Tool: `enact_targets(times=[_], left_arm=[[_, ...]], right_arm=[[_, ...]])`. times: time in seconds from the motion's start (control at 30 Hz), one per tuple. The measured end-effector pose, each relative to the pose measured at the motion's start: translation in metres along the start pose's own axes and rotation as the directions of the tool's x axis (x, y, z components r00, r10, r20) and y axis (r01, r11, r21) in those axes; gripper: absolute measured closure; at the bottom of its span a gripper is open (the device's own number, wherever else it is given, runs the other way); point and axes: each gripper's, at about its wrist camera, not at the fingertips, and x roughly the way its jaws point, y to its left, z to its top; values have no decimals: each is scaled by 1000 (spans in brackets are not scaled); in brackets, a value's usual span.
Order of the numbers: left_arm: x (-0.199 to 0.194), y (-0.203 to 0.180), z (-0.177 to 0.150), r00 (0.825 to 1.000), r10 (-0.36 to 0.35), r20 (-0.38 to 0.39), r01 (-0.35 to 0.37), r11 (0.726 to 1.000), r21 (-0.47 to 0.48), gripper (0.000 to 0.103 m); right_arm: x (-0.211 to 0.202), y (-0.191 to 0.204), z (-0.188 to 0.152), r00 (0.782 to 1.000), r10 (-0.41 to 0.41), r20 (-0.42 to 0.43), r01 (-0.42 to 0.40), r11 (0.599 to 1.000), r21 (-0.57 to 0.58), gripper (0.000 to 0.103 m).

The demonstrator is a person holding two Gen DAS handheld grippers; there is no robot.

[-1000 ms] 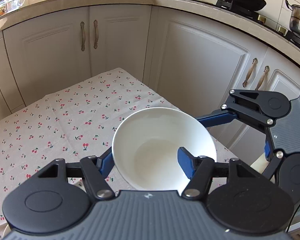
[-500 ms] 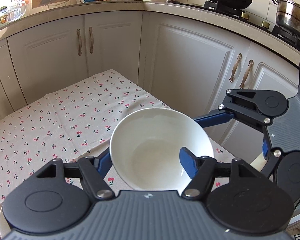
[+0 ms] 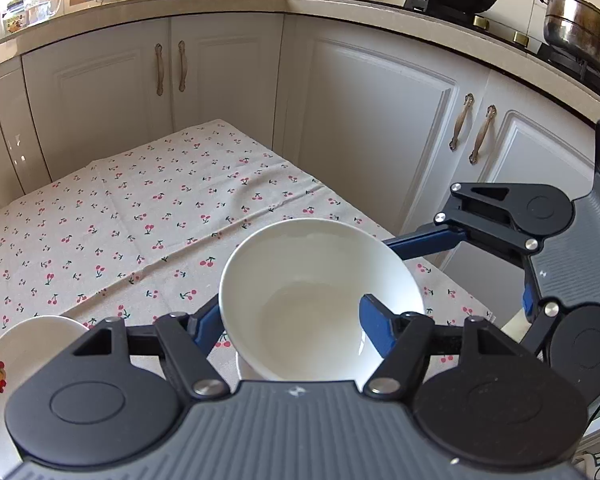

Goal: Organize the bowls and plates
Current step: 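Lift the third bowl with the left gripper and lower it onto the bowl stack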

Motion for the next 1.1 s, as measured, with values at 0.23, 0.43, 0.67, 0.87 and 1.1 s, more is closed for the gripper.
enact_targets(times=[0.23,0.43,0.67,0.87,1.1], left_arm=[[8,2,-12,1000,-17,-25,17,1000,-20,31],[11,2,-15,999,-28,-34,27,999,-22,31],[15,3,-16,999,-35,-41,34,999,-25,31],[17,4,-17,998,-41,-44,40,999,-32,31],[17,4,-18,998,-44,-42,43,999,-32,30]], right_arm=[[5,7,-8,1000,10,-29,-10,1000,1,8],[7,6,-12,999,17,-43,-17,1000,12,8],[9,5,-13,998,24,-55,-23,999,24,8],[10,5,-11,998,24,-59,-23,999,23,8],[11,5,-11,998,25,-61,-24,999,24,8]])
